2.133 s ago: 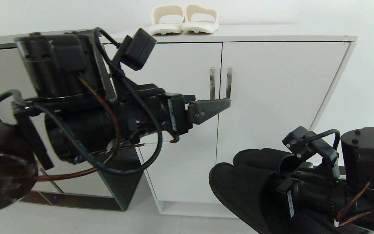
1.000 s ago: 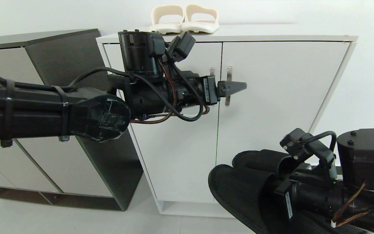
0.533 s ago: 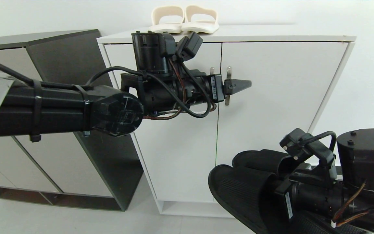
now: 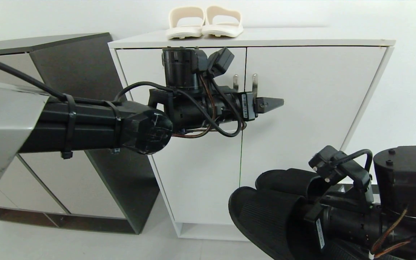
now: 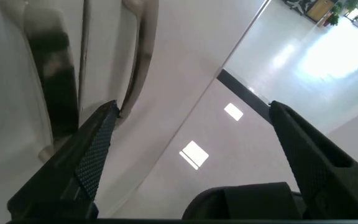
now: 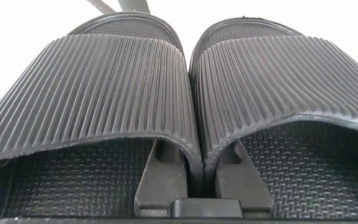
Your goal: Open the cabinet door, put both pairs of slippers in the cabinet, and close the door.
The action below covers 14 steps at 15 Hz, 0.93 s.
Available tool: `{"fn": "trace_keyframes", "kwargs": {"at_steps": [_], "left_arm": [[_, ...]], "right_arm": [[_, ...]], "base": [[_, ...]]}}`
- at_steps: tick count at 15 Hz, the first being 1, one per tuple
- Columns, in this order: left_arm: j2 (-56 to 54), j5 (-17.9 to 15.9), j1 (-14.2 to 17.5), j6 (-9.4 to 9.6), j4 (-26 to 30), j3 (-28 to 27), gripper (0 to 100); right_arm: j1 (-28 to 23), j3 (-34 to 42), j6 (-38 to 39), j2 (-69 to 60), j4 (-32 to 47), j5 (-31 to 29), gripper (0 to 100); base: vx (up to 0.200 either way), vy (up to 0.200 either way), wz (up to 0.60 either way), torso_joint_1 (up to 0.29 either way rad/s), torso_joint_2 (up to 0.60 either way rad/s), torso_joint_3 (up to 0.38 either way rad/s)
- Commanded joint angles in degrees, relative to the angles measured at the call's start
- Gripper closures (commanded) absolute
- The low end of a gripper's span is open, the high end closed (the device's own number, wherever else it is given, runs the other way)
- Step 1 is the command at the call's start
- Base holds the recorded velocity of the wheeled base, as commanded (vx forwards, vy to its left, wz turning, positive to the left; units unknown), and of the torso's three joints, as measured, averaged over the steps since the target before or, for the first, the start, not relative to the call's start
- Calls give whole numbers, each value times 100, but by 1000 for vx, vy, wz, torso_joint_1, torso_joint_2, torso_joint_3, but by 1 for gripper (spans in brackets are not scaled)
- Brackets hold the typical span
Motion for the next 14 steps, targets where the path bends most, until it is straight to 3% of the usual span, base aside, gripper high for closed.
{"fn": "trace_keyframes", "kwargs": {"at_steps": [1,13,14], "left_arm": [[-1,-36,-54,3,-21,3,100],[-265,-28,-72,-23,164,47,100],[-353,-28,-72,-23,216,99,0]], "right_arm": [[53,19,-1,-31,-6,-5,100],[36,107,-1,-31,-6,12,100],[36,107,-1,-31,-6,12,100]], "base": [[0,0,0,0,0,0],[0,0,0,0,0,0],[0,0,0,0,0,0]]}}
